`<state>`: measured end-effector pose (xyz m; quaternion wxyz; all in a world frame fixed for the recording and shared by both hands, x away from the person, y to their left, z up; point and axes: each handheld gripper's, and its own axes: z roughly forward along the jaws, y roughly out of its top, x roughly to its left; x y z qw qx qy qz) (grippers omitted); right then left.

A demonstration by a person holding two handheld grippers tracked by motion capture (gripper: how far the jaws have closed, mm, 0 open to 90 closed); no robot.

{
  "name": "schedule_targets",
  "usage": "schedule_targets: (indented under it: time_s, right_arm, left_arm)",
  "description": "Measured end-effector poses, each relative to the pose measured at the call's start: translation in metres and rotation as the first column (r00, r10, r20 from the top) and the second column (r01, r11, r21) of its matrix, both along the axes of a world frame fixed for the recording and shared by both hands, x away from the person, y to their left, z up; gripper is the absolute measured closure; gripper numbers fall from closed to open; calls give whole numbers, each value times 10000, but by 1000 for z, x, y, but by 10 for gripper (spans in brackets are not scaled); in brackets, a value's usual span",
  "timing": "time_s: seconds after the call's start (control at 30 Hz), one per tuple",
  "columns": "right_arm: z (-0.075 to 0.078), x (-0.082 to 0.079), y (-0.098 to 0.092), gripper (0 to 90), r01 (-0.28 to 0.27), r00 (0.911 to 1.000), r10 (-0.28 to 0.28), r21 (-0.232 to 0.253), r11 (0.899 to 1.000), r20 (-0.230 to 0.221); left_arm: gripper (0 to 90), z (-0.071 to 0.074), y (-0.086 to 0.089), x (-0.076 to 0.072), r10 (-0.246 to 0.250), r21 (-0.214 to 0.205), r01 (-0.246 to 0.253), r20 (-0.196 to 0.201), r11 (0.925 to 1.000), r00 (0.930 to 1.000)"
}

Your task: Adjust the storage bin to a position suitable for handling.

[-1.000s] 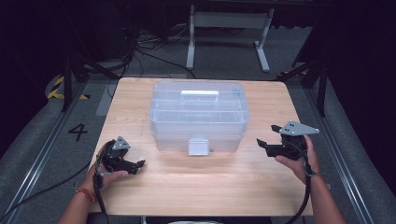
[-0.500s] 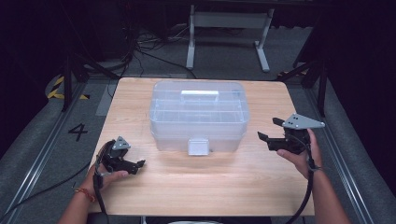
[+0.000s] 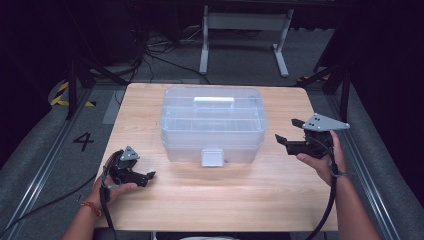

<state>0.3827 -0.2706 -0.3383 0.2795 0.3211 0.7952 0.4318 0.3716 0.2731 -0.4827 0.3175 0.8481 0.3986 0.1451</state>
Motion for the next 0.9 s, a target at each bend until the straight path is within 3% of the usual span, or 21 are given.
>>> schedule_targets:
  time_s: [0.37,0.9]
  right_arm:
    - [14,8,12,240,-248,9996,246,114,9996,131]
    - [29,30,50,246,-742,9972,742,-22,9972,118]
  left_arm:
    - [3,0,0,0,-19,37,18,72,10000,10000]
    - [4,0,0,0,-18,58,17,71,10000,10000]
